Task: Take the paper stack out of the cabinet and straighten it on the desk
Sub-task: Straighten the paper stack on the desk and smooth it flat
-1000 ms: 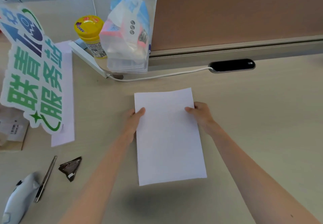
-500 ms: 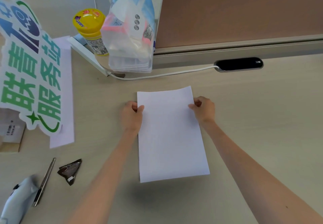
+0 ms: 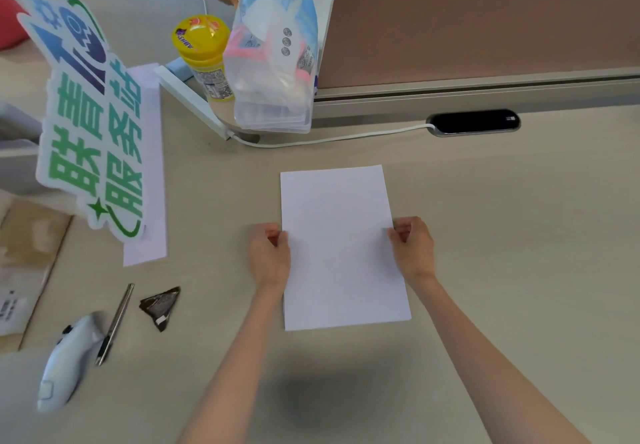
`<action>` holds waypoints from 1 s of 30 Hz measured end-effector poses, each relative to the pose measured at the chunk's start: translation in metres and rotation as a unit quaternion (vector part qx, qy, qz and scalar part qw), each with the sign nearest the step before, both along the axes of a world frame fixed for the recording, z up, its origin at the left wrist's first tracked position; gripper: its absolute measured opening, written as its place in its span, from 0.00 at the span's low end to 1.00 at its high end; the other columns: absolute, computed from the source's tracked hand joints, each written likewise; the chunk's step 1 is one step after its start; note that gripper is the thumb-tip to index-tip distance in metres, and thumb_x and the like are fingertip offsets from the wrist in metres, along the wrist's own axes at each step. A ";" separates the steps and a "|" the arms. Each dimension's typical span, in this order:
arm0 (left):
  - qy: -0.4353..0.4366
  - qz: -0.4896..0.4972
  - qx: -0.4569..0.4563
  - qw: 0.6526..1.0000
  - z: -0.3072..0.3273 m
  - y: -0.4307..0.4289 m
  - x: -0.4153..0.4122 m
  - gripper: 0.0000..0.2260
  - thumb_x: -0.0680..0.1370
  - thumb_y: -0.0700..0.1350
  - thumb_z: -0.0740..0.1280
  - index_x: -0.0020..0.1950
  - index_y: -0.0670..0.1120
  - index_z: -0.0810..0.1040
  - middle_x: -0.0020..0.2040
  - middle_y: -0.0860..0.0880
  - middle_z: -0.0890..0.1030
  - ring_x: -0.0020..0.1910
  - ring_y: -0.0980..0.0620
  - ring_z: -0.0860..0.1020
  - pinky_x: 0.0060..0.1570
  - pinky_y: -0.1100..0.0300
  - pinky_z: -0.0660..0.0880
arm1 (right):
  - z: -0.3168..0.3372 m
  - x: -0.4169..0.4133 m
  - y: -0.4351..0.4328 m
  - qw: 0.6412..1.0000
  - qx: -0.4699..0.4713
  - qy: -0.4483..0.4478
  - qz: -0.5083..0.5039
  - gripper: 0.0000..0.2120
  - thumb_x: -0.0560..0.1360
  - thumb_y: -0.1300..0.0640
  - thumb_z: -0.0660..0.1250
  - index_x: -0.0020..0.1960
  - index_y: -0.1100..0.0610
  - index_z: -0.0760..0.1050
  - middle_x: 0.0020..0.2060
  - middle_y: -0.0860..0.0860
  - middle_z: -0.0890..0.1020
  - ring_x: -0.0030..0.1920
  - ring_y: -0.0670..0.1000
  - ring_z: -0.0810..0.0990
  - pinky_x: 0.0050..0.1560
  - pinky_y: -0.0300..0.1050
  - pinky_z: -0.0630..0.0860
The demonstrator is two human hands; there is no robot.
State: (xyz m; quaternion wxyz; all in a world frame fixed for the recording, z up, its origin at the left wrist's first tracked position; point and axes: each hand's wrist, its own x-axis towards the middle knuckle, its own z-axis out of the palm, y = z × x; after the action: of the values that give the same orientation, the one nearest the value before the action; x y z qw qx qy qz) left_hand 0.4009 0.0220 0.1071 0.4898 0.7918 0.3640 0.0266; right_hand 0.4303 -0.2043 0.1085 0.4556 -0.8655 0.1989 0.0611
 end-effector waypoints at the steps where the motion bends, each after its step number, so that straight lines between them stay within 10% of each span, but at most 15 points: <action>1: 0.006 -0.001 0.008 1.000 0.001 -0.002 -0.008 0.07 0.75 0.38 0.67 0.52 0.39 0.77 0.48 0.39 0.83 0.48 0.42 0.81 0.52 0.50 0.77 | 0.001 -0.007 -0.001 1.000 0.001 0.002 -0.001 0.06 0.75 0.62 0.65 0.51 0.62 0.74 0.50 0.60 0.80 0.50 0.59 0.79 0.51 0.49 0.75; 30: -0.026 -0.140 0.229 0.963 0.027 -0.038 -0.076 0.13 0.75 0.35 0.61 0.59 0.40 0.75 0.56 0.42 0.78 0.56 0.42 0.75 0.52 0.50 0.73 | 0.026 -0.082 0.012 0.986 -0.148 -0.019 0.077 0.15 0.75 0.63 0.61 0.61 0.63 0.69 0.60 0.57 0.71 0.53 0.58 0.76 0.41 0.44 0.67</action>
State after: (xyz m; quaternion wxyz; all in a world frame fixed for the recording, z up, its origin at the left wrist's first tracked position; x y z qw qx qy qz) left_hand 0.3254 -0.0162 0.1345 0.3039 0.9248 0.2208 0.0609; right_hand 0.3486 -0.1927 0.1345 0.3205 -0.9370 0.1300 0.0489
